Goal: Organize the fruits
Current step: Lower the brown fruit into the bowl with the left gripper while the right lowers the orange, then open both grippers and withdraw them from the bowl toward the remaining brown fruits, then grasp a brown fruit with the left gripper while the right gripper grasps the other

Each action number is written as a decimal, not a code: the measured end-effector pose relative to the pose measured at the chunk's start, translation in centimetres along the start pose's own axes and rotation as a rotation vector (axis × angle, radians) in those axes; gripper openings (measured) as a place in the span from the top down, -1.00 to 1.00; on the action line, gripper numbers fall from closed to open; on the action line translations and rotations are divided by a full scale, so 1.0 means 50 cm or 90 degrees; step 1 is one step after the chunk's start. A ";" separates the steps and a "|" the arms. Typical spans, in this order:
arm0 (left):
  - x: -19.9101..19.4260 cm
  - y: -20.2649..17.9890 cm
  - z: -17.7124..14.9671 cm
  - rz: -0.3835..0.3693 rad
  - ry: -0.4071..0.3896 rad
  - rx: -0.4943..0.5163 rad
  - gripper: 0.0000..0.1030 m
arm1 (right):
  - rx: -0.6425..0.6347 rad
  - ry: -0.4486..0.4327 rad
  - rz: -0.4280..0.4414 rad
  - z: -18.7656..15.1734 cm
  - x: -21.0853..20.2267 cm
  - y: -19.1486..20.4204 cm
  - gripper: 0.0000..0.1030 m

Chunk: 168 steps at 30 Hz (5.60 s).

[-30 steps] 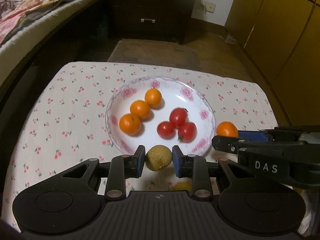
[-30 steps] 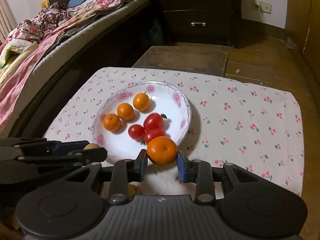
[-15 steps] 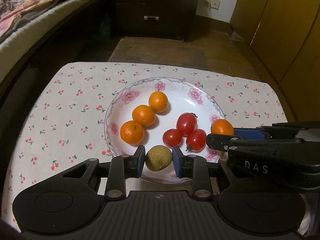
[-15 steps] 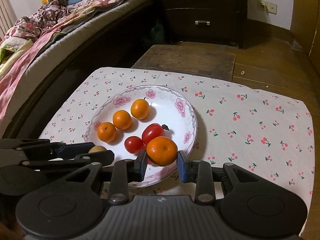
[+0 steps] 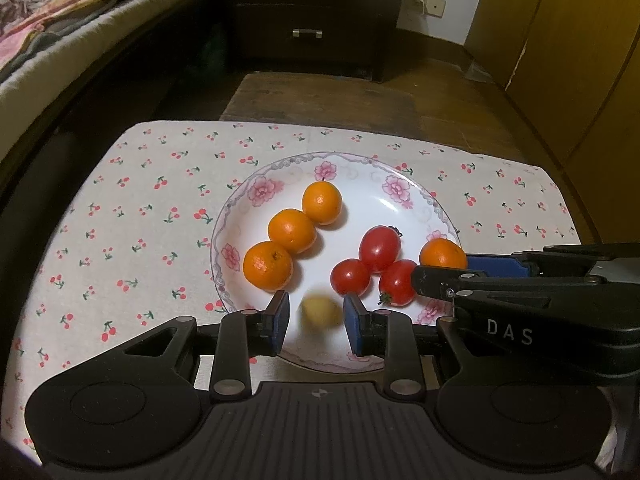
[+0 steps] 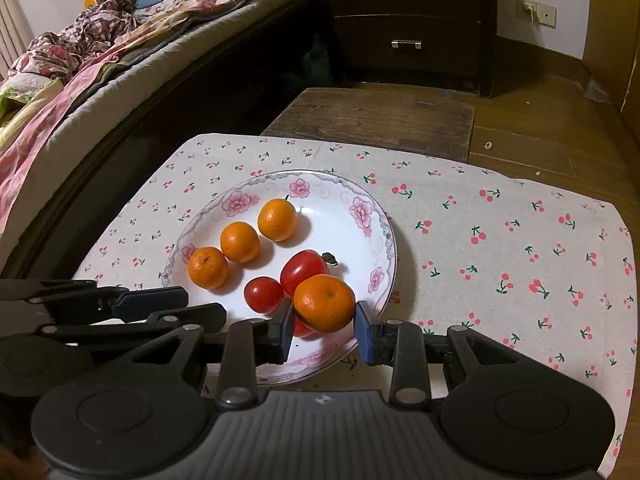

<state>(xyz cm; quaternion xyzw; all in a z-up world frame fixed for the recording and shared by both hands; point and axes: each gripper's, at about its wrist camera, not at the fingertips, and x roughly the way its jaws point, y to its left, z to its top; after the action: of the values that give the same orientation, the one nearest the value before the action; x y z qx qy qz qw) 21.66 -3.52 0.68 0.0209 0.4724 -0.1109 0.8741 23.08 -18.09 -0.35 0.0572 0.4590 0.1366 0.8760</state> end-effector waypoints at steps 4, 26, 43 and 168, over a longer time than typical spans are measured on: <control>0.000 0.000 -0.001 0.001 -0.001 0.001 0.28 | 0.001 0.000 0.000 0.000 0.000 0.000 0.36; -0.014 0.003 0.004 0.013 -0.023 -0.007 0.01 | 0.014 -0.025 0.000 0.007 -0.019 -0.002 0.36; -0.042 0.007 0.000 0.010 -0.041 -0.015 -0.06 | 0.017 -0.047 0.009 0.006 -0.052 0.006 0.36; -0.054 0.012 -0.201 -0.059 0.071 0.039 0.00 | -0.079 0.112 0.098 -0.118 0.028 0.121 0.39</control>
<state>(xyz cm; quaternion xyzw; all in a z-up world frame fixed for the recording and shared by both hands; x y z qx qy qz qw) 12.13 -1.04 -2.68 0.0321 0.5173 -0.1643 0.8392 17.86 -12.05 -3.47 0.0258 0.5193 0.2357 0.8210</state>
